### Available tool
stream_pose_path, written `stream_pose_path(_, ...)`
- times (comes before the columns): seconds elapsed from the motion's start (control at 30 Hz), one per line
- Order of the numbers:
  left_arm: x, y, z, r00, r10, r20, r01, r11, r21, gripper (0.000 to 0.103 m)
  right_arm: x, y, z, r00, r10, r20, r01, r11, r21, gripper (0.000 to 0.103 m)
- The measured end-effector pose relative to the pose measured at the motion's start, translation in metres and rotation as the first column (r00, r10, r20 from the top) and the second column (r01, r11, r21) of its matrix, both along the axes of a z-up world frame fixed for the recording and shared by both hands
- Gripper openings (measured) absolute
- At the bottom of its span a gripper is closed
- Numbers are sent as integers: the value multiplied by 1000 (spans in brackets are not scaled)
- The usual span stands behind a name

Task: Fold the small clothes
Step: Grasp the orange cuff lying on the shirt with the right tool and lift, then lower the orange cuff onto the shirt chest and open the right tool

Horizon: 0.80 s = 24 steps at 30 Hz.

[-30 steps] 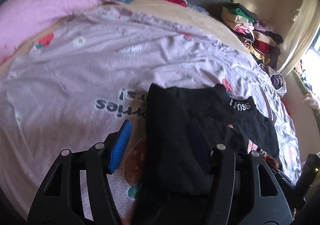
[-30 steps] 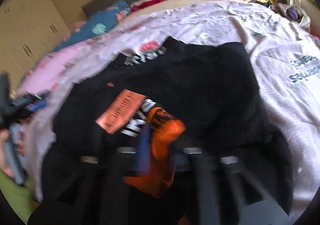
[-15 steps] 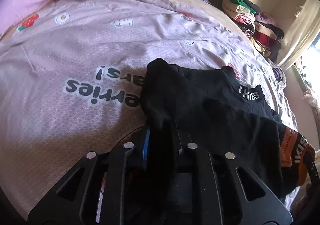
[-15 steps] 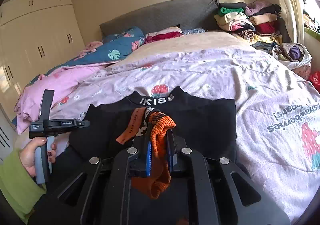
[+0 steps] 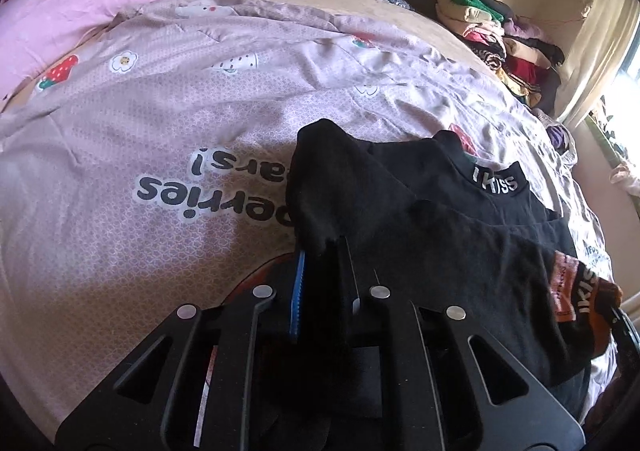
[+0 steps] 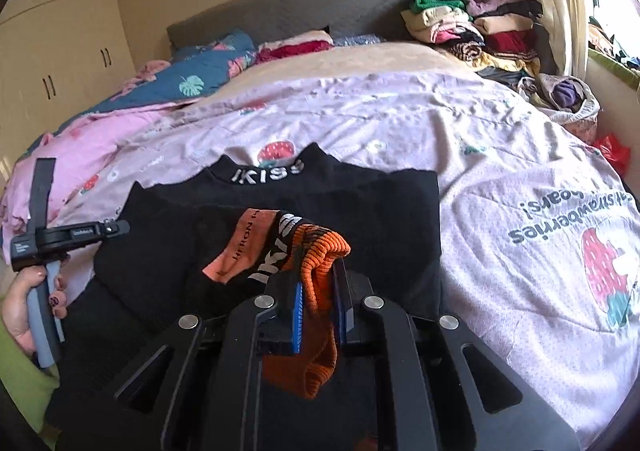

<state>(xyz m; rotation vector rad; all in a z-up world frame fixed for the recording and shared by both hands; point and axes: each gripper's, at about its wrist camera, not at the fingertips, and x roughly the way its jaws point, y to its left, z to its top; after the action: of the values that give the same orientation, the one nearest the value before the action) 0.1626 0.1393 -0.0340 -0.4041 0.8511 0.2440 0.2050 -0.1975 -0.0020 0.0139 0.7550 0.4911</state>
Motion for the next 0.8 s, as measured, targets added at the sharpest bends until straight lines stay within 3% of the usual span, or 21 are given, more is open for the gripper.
stream_pose_path(0.13, -4, 0, 6, 1000, 1, 4, -1, 1000, 4, 11, 3, -4, -3, 999, -25, -22, 25, 999, -28, 17)
stream_pose_path(0.2, -8, -2, 12, 1000, 0, 7, 0, 1000, 16, 11, 3, -7, -3, 999, -34, -25, 33, 999, -34, 24)
stream_pose_path(0.27, -12, -3, 18, 1000, 0, 12, 0, 1000, 23, 13, 2, -9, 0, 999, -37, -29, 36, 999, -24, 42)
stream_pose_path(0.4, -21, -15, 37, 999, -21, 45, 17, 997, 77, 21, -5, -7, 9, 1000, 4, -22, -4, 1000, 3, 42)
stream_pose_path(0.5, -20, -30, 44, 996, -81, 39, 78, 994, 70, 30, -10, 0, 11, 998, 60, -36, -60, 998, 22, 42)
stream_pose_path(0.57, -20, -39, 43, 994, -108, 31, 106, 993, 61, 32, -12, 5, 11, 994, 92, -55, -90, 995, 38, 43)
stream_pose_path(0.67, -18, -59, 37, 986, -168, 1, 168, 984, 66, 45, -15, 15, 7, 988, 132, -81, -130, 991, 30, 44)
stream_pose_path(0.8, -17, -77, 23, 975, -219, -40, 222, 972, 73, 50, -19, 25, 0, 979, 173, -106, -173, 985, 8, 47)
